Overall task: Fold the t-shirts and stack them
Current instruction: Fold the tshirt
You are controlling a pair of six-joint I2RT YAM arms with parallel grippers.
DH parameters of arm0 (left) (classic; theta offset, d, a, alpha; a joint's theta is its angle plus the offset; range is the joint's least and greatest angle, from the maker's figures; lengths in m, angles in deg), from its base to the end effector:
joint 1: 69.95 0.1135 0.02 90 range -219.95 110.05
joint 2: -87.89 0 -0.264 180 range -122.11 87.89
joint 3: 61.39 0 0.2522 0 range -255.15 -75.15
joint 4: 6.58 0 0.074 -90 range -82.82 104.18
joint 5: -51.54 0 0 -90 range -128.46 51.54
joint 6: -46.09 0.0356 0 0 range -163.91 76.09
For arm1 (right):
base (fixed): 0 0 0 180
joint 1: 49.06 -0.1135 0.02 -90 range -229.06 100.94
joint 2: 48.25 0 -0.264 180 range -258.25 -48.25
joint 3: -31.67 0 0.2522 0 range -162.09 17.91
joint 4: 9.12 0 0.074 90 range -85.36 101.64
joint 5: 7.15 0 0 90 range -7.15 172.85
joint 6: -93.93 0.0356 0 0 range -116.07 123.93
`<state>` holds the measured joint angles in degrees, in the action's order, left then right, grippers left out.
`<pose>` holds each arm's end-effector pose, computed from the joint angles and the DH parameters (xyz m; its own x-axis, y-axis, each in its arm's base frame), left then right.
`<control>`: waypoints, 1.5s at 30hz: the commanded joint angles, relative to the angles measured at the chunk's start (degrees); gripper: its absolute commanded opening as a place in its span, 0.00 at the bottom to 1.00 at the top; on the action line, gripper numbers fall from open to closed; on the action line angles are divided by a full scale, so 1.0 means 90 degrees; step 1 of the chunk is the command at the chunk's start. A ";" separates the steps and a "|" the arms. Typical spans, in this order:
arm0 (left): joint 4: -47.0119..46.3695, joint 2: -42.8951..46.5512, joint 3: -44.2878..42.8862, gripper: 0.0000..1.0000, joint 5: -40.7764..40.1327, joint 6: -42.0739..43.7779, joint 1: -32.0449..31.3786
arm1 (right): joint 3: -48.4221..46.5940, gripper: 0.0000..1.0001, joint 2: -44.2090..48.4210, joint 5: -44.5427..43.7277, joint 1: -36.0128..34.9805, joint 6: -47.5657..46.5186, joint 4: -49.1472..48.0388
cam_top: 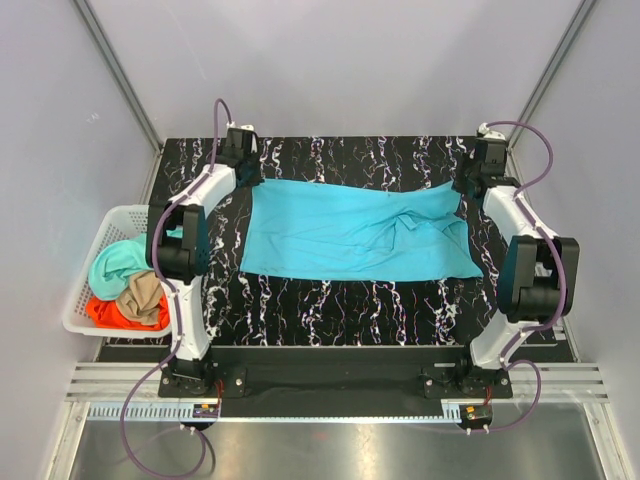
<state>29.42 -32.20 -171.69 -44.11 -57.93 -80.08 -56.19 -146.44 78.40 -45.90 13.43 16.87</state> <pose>0.4704 -0.0805 0.2206 -0.7106 -0.1179 -0.6936 -0.0667 0.9927 -0.1005 0.3932 -0.0245 0.2647 -0.5639 0.1959 -0.8023 0.2134 0.9730 0.0877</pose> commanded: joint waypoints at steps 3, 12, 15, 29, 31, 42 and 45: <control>-0.0498 0.0052 -0.0271 0.00 0.0198 -0.0044 0.0090 | -0.0301 0.00 0.0011 0.0386 0.0059 -0.0284 -0.0655; -0.0703 0.0501 0.0480 0.00 0.0188 0.0034 0.0090 | 0.0226 0.00 0.0519 0.0318 0.0059 -0.0391 -0.0297; -0.0811 0.0735 0.0959 0.00 0.0189 0.0103 0.0090 | 0.0624 0.00 0.0723 0.0279 0.0069 -0.0313 -0.0264; -0.0772 0.1312 0.2044 0.00 0.0169 -0.0063 0.0081 | 0.1622 0.01 0.1672 0.0211 0.0069 0.0360 0.0194; -0.0694 0.1322 0.2073 0.00 0.0159 -0.0073 0.0071 | 0.1827 0.00 0.1730 0.0182 0.0069 0.0438 0.0194; -0.0488 0.1390 0.2317 0.00 -0.0202 -0.0131 -0.0046 | 0.2208 0.01 0.1925 0.0104 0.0059 0.0849 0.0634; -0.0479 0.1449 0.2279 0.00 -0.0241 -0.0161 -0.0056 | 0.2355 0.01 0.2053 0.0084 0.0069 0.0830 0.0487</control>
<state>26.07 -22.60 -151.16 -43.91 -58.41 -80.47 -35.89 -131.27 80.32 -45.62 19.75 21.99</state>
